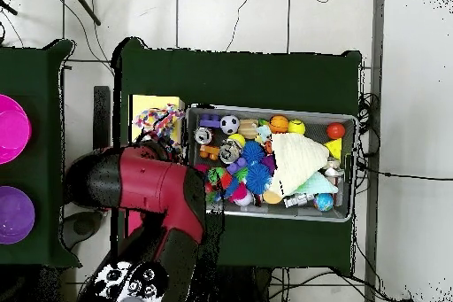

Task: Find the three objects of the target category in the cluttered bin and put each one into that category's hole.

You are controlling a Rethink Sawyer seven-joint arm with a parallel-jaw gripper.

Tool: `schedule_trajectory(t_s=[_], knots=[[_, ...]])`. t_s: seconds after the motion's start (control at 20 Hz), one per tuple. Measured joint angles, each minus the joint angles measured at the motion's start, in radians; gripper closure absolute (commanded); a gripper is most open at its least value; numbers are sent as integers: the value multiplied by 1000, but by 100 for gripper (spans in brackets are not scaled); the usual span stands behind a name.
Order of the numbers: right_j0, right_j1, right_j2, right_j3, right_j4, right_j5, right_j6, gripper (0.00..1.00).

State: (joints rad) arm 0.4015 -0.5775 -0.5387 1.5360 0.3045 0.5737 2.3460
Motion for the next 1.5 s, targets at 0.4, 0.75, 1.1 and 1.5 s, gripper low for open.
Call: schedule_trajectory(t_s=[0.4,0.75,1.1,1.5], knots=[[65,59,-101,-27,33,35,61,100],[100,94,-160,-38,39,61,117,100],[147,155,-258,-68,39,109,169,100],[199,239,-405,-105,39,112,217,100]])
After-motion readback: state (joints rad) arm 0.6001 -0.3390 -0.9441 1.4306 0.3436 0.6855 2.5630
